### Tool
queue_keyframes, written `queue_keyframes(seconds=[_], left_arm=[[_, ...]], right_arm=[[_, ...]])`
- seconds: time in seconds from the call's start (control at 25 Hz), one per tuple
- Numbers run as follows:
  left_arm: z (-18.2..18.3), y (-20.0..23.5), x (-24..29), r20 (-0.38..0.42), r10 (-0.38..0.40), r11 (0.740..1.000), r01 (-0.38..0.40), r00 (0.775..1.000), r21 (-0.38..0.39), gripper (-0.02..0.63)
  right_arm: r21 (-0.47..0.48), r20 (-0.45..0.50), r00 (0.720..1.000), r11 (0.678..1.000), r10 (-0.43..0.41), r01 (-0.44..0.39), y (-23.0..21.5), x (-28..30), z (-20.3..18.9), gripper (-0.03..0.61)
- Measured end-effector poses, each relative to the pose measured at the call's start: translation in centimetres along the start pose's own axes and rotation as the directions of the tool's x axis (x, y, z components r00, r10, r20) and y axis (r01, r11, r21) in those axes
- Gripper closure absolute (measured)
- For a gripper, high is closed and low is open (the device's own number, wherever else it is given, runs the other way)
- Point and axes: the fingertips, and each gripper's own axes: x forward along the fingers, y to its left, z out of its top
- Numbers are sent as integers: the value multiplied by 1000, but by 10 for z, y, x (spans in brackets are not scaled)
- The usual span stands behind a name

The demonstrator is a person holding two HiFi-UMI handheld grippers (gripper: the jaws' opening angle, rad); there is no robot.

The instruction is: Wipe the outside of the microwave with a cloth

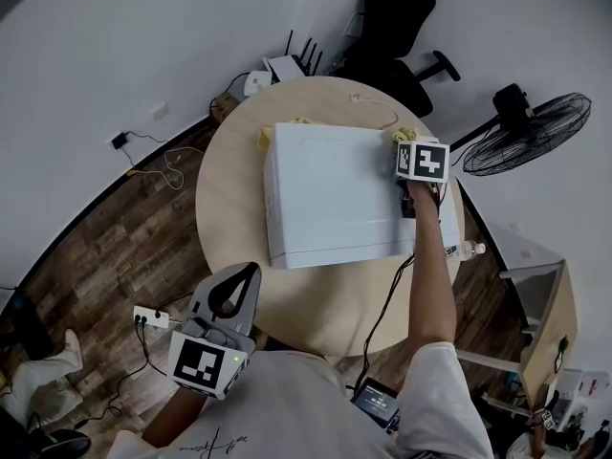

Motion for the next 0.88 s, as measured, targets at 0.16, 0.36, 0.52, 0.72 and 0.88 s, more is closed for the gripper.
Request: queue_keyframes(seconds=[0.16, 0.36, 0.52, 0.72, 0.88], left_arm=[[0, 4, -8, -1, -3, 1000, 3, 1000, 3, 624], [1, 4, -16, 1, -11, 1000, 11, 1000, 7, 624], [1, 4, -22, 2, -7, 1000, 7, 1000, 4, 624], [-3, -1, -27, -8, -35, 999, 35, 999, 2, 624], [-4, -4, -31, -15, -37, 999, 37, 999, 1, 624]], right_arm=[[2, 2, 1000, 1000, 14, -14, 19, -3, 2, 453], [-2, 8, 1000, 1000, 29, -29, 40, -8, 5, 453], [-22, 11, 999, 999, 45, -45, 58, -10, 10, 453], [-38, 20, 998, 998, 57, -56, 80, -14, 14, 453], [-46, 32, 995, 995, 90, -89, 104, -16, 21, 453]])
